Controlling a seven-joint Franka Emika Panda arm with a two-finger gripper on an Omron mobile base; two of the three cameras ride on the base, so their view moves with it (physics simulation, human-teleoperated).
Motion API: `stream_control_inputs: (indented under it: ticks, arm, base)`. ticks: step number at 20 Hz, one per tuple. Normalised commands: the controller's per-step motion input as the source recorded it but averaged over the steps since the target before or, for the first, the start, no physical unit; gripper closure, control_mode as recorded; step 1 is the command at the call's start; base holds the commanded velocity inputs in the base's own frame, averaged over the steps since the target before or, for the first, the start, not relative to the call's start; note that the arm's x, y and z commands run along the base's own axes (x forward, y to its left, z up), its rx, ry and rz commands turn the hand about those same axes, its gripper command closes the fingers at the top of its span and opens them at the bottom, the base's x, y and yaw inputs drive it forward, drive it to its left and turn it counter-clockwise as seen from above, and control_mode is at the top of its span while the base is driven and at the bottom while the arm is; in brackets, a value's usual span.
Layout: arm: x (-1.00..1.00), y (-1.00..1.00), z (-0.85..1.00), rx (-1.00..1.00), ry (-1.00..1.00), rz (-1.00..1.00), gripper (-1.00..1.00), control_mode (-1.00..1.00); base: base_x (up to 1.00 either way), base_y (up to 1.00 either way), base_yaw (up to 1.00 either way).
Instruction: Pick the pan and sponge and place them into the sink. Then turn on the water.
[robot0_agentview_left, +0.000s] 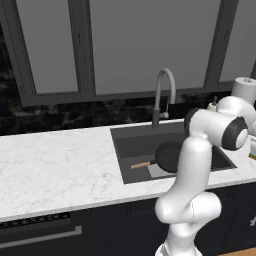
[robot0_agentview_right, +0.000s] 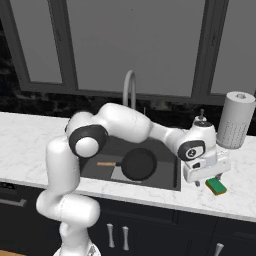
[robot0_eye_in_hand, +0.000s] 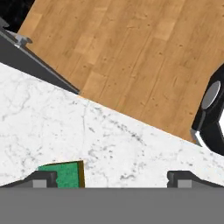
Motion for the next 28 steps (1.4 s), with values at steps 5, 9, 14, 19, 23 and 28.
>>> stream_control_inputs:
  ticks: [5,9,14,19,23,28]
  arm:
    - [0.40,-0.36,-0.25,0.07,-0.01,0.00,-1.00,-1.00]
    - [0.37,-0.25,-0.25,0.03,0.00,0.00,-1.00,-1.00]
    - [0.24,-0.07,-0.32,0.00,-0.01,0.00,-1.00,-1.00]
    - [0.03,0.02,-0.50,-0.01,0.00,0.00,-1.00,-1.00]
    - [0.00,0.00,-0.56,-0.02,0.00,0.00,-1.00,-1.00]
    - [0.00,0.00,-0.57,0.00,-0.01,0.00,-1.00,-1.00]
  base:
    - [0.00,0.00,0.00]
    - [0.00,0.00,0.00]
    - [0.00,0.00,0.00]
    - [0.00,0.00,0.00]
    - [0.00,0.00,0.00]
    - [0.00,0.00,0.00]
